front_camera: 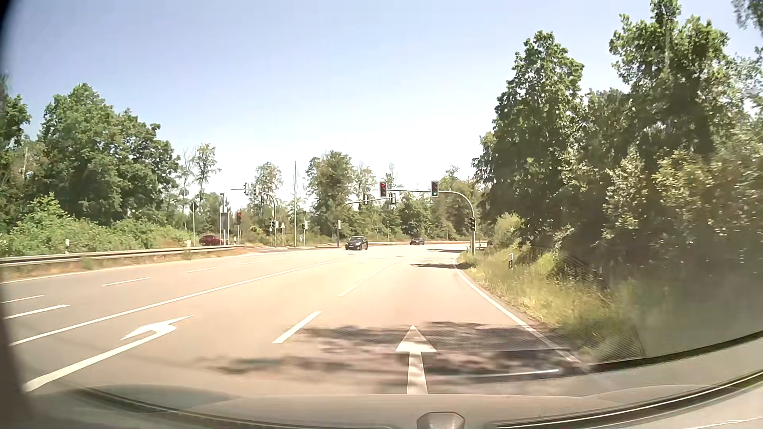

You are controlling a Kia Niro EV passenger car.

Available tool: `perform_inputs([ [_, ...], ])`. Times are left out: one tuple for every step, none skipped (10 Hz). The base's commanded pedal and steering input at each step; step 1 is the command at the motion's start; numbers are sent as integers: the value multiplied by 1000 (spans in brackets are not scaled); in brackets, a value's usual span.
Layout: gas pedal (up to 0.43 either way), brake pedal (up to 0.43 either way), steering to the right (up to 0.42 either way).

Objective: Follow the waypoints while adhering to traffic rules and regulations

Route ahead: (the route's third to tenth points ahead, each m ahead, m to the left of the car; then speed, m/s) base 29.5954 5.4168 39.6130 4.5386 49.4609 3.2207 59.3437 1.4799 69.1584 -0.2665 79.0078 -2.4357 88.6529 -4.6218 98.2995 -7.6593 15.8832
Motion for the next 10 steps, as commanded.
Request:
perform_inputs([
  [47,30,12],
  [47,30,12],
  [47,30,12],
  [47,30,12],
  [47,30,12],
  [47,30,12],
  [47,30,12],
  [47,30,12],
  [47,30,13],
  [47,30,12],
])
